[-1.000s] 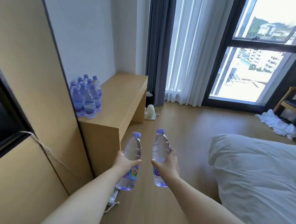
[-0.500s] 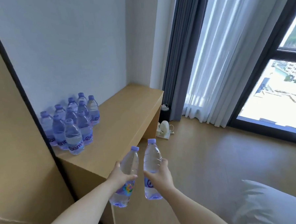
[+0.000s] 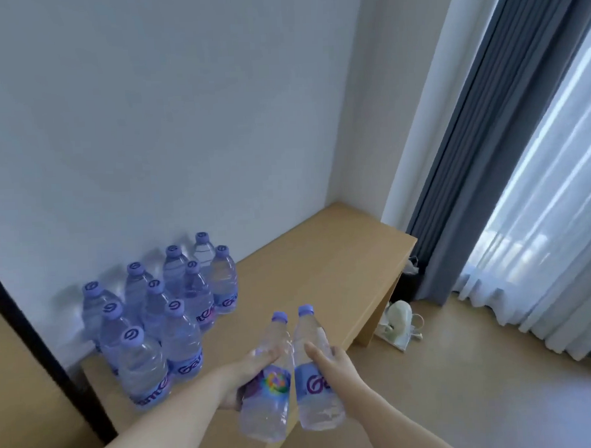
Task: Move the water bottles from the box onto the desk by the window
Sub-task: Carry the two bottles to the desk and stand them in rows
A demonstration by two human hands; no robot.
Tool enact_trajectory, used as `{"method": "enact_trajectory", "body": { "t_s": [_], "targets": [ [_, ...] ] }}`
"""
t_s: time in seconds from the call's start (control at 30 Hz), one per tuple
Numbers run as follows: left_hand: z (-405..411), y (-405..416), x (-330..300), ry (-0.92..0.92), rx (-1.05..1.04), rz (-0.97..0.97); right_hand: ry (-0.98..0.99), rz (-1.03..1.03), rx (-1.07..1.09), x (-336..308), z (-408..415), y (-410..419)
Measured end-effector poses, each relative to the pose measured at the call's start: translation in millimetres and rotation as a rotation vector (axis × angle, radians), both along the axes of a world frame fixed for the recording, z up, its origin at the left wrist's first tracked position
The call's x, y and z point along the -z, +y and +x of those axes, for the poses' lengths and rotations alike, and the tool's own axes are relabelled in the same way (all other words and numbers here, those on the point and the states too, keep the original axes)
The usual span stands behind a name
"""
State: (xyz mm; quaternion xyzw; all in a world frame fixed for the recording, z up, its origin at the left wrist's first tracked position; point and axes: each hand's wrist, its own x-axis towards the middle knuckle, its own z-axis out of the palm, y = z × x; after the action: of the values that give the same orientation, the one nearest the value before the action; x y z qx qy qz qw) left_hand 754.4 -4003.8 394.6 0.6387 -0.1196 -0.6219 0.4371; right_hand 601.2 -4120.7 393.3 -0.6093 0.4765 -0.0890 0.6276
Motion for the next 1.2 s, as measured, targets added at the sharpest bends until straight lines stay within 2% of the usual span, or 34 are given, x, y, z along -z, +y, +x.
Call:
{"method": "enact_trajectory", "body": {
  "t_s": [0.2, 0.33, 0.47, 0.57, 0.7, 0.83, 0.97, 1.13, 1.2],
  "targets": [
    [44, -39, 22, 0.045, -0.202, 0.041, 0.09, 0.09, -0.29, 4, 57, -77],
    [50, -63, 21, -0.099, -0.411, -0.002, 0.101, 0.08, -0.536, 12, 91, -126],
    [46, -82, 9, -0.195, -0.524, 0.074, 0.153, -0.007, -0.78, 13, 123, -163],
    [43, -94, 2, -0.284, -0.635, 0.093, 0.094, 0.027, -0.885, 10, 145, -174],
    [36, -98, 3, -0.437, -0.836, 0.123, 0.05, -0.045, -0.988, 12, 168, -174],
    [39, -91, 11, -0.594, -0.946, 0.168, 0.037, -0.225, -1.088, 10, 178, -162],
    [35, -90, 10, -0.668, -1.091, 0.247, 0.02, -0.359, -1.183, 12, 186, -148],
    [29, -88, 7, -0.774, -1.186, 0.29, -0.038, -0.431, -1.097, 11, 185, -125],
    [28, -87, 10, -0.812, -1.186, 0.28, -0.089, -0.368, -1.013, 15, 180, -120]
  ]
}}
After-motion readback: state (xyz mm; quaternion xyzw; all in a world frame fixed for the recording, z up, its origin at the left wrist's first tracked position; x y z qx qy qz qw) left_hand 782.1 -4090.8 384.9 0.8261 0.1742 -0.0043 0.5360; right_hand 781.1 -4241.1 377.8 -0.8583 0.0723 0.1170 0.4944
